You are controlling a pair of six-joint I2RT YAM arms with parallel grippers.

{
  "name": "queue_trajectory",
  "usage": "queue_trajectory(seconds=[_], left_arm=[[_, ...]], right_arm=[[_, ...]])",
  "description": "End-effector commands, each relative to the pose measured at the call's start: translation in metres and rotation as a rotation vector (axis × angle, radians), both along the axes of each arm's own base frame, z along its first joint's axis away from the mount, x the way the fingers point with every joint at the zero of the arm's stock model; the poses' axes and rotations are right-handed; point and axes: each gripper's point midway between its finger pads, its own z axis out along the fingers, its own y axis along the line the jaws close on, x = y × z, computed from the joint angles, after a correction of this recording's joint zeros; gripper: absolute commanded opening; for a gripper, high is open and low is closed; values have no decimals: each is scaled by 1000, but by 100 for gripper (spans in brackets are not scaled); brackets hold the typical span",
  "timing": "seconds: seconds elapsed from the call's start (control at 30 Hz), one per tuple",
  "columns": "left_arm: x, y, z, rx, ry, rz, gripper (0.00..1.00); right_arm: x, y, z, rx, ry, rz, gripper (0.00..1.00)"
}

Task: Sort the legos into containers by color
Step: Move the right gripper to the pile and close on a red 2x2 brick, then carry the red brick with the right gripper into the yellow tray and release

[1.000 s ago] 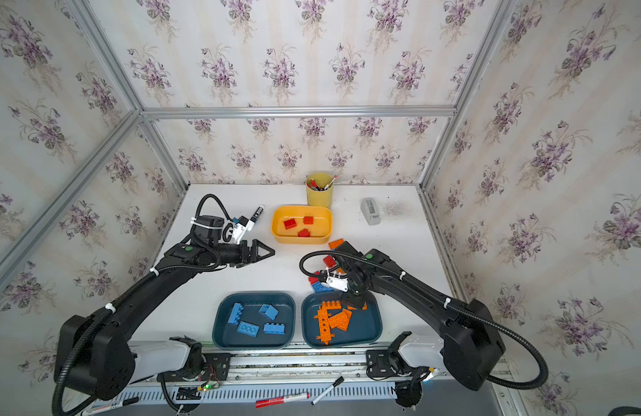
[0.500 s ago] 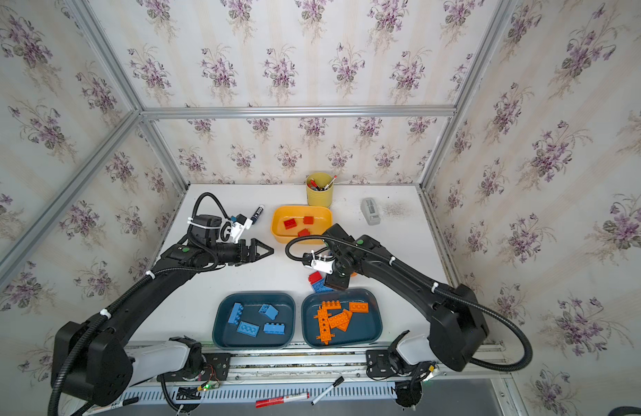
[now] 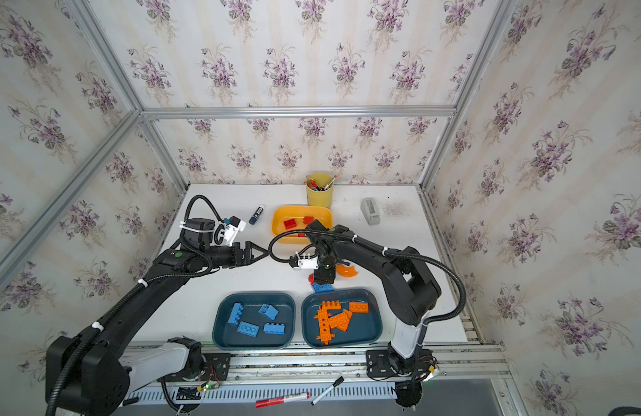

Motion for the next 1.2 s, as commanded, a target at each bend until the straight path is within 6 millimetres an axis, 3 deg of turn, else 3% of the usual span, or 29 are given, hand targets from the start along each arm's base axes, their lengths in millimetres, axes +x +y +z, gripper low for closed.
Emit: queue_trajectory(seconds=[0.0, 0.2, 0.57, 0.97, 1.17], left_arm=[[1, 2, -1, 8, -16, -6, 99], [2, 6, -2, 8, -12, 2, 99], [3, 8, 2, 8, -15, 10, 99], [0, 10, 4, 19, -18, 13, 99], [-1, 11, 2, 23, -14, 13, 99]], right_arm=[[5, 6, -2, 1, -12, 46, 69], [11, 11, -15, -18, 6, 63, 68], [22, 30, -13, 30, 15, 61, 65], [29, 37, -21, 22, 77, 55, 46], [28, 37, -26, 14, 95, 47, 45]])
